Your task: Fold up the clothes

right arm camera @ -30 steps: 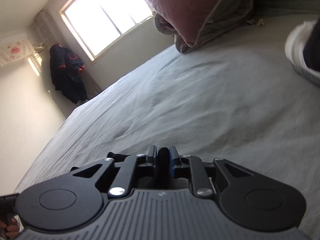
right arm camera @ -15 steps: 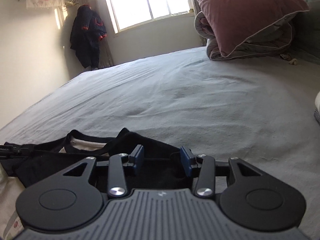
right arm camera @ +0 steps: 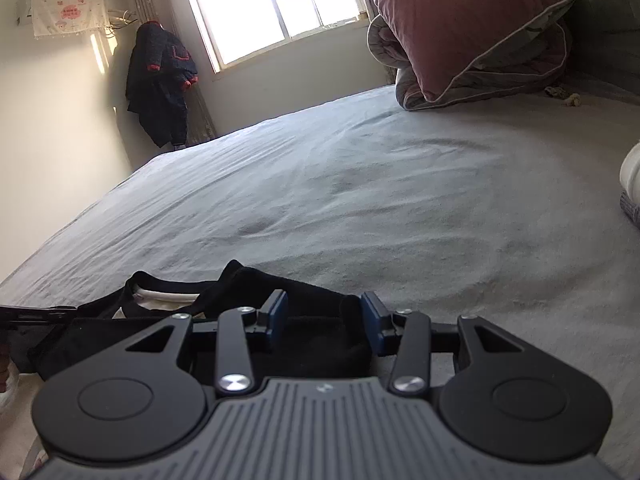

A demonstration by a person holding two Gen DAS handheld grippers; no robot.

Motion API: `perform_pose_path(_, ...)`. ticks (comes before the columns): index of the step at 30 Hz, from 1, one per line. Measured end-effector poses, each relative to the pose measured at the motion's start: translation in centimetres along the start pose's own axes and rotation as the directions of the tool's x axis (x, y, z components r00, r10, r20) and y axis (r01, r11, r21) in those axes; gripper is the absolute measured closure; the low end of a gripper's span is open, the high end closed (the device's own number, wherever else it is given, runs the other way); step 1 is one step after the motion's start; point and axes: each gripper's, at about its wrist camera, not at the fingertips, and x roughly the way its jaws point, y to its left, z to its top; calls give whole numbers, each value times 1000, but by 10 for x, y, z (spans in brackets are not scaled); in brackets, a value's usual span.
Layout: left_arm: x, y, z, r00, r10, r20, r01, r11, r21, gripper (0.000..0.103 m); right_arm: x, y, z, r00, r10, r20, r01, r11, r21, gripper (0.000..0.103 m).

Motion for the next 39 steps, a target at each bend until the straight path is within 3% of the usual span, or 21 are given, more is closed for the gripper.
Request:
perform_pose_path(4, 2, 21, 15, 997, 71, 15, -68, 989, -131, 100, -1, -1, 1, 1000, 0, 5, 0, 1000, 7, 58)
perform_pose_path(6, -14, 29, 14, 998, 32, 56, -21, 980, -199, 99, -1, -2, 1, 1000, 3, 10, -3, 1000, 14, 57)
perform_pose_path(8, -31, 30, 7, 996, 39, 77, -23, 980, -199, 97, -1, -3, 2, 1000, 5, 10, -5, 1000, 18, 55)
perform_pose_path(13, -60, 39, -19, 995, 94, 43, -84, 976, -200, 78, 0, 0, 1, 1000, -6, 7, 6, 1000, 4, 53)
perform_pose_path(15, -71, 48, -27, 989, 144, 26, -134, 963, -233, 62, 0, 0, 1, 1000, -4, 8, 4, 1000, 4, 52)
perform_pose_path(17, -81, 58, -34, 980, 199, 11, -189, 945, -268, 54, 0, -1, 1, 1000, -2, 8, 1, 1000, 11, 51)
perform_pose_path(20, -95, 75, -41, 957, 290, 0, -275, 907, -318, 47, 2, -1, 1, 1000, -4, 0, 4, 1000, 11, 49)
perform_pose_path(23, -101, 96, -46, 911, 411, -21, -389, 843, -373, 38, 1, -1, 1, 1000, -3, 1, 3, 1000, 10, 48)
perform_pose_path(27, -98, 119, -50, 862, 505, -49, -475, 768, -430, 28, 1, 0, 1, 1000, -8, 5, 8, 1000, 10, 48)
perform_pose_path(33, -76, 142, -62, 815, 567, -119, -544, 679, -493, 28, -7, 12, 6, 1000, -1, 27, 3, 999, -44, 48)
perform_pose_path(35, -73, 143, -62, 800, 592, -97, -553, 665, -502, 28, -14, 22, 8, 999, 37, 35, -33, 992, -118, 48)
perform_pose_path(39, -69, 149, -62, 794, 604, -68, -533, 637, -557, 29, -28, 55, 1, 982, 186, -5, -175, 915, -362, 48)
